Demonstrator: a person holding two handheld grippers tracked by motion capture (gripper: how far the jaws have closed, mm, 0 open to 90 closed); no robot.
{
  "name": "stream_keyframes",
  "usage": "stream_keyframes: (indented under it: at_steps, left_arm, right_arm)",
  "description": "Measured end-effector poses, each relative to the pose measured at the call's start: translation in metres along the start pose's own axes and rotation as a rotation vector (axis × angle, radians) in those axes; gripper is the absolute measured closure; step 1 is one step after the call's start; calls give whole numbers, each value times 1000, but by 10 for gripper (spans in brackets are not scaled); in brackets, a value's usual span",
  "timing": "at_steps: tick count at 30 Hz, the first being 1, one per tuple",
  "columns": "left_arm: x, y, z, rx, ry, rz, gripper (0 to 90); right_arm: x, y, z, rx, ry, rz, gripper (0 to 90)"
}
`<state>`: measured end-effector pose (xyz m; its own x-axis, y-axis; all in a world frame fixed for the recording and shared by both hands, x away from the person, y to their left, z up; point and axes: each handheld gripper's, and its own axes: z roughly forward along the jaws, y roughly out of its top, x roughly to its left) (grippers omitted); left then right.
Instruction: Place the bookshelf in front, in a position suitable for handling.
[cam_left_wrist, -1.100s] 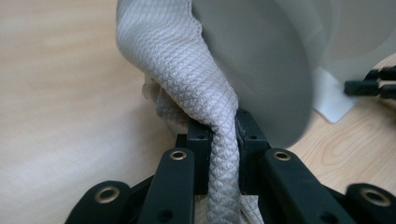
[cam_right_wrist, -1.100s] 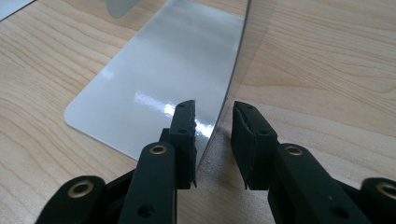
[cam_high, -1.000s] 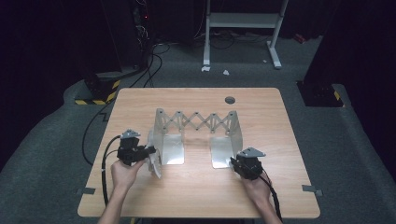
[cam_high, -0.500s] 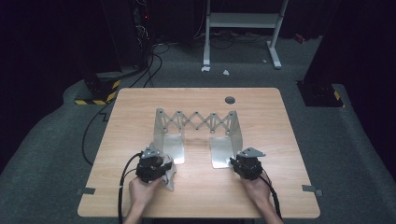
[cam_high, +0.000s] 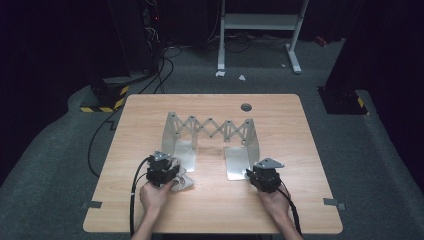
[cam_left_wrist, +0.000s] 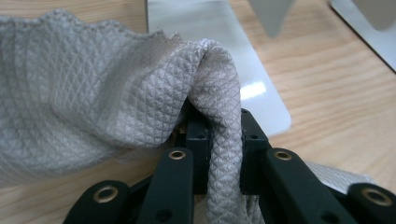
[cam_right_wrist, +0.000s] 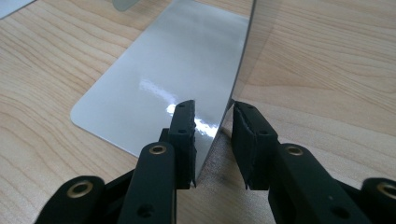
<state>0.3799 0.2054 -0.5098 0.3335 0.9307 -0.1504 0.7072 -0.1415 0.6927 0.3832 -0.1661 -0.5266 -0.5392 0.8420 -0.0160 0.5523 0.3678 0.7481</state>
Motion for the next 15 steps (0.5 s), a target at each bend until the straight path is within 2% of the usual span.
stream_keyframes:
  at_steps: [3,5,8,12,15]
  left_arm:
    - [3,0,-1,-12,5,-20,784]
    - [-1,-1,0,-19,-2,-16,785]
    - [-17,-2,-3,-30,-22,23,786]
    - [-36,-2,0,-7,-46,96,787]
    - [-42,6,5,1,-54,111,788]
  right_arm:
    - [0,0,0,-1,-2,-6,704]
    - [2,0,0,-2,-12,-12,701]
    - [3,0,0,-4,-24,-23,700]
    - [3,0,0,-4,-21,-21,700]
    - [3,0,0,-4,-24,-26,698]
